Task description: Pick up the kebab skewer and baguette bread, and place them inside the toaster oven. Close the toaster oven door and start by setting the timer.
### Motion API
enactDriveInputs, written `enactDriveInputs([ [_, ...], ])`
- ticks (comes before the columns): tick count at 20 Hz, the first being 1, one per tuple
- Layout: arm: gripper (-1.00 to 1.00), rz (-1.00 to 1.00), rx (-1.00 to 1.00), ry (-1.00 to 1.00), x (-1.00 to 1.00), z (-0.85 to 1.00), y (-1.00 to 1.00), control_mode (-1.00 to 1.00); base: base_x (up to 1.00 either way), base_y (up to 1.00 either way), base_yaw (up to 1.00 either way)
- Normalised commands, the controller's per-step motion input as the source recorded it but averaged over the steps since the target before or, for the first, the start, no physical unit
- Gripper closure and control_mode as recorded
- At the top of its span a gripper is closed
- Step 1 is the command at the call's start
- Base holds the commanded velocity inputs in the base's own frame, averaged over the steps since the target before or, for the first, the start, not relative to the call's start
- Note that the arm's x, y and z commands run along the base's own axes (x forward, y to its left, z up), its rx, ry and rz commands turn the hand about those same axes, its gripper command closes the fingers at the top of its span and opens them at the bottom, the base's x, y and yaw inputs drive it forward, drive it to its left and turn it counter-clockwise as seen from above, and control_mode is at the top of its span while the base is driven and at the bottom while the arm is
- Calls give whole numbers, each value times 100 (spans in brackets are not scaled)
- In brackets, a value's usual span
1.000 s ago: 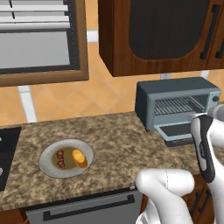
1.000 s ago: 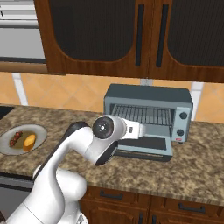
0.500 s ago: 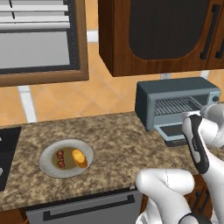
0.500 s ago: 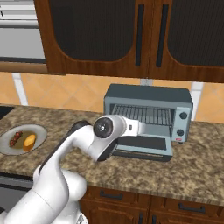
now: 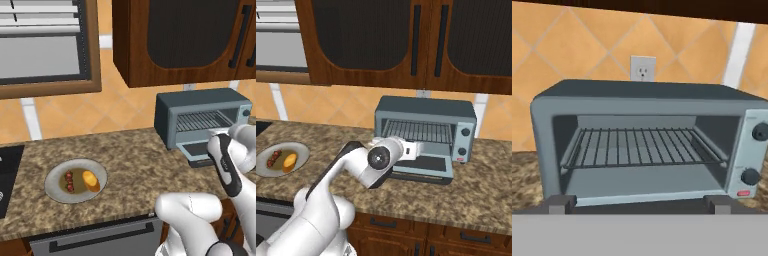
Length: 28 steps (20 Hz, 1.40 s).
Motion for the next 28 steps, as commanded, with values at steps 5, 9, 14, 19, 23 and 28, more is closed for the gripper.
enactDriveInputs([
  [5, -100, 17, 0, 1, 54, -18, 0, -100, 0, 0, 0],
  [9, -100, 8, 0, 0, 22, -19, -9, -100, 0, 0, 0],
  [14, -100, 0, -1, 0, 7, -38, -6, -100, 0, 0, 0],
  [19, -100, -2, 1, 0, 40, 1, -2, -100, 0, 0, 0],
  [23, -100, 0, 0, 0, 37, 0, -7, -100, 0, 0, 0],
  [28, -100, 0, 3, 0, 31, 0, -23, -100, 0, 0, 0],
])
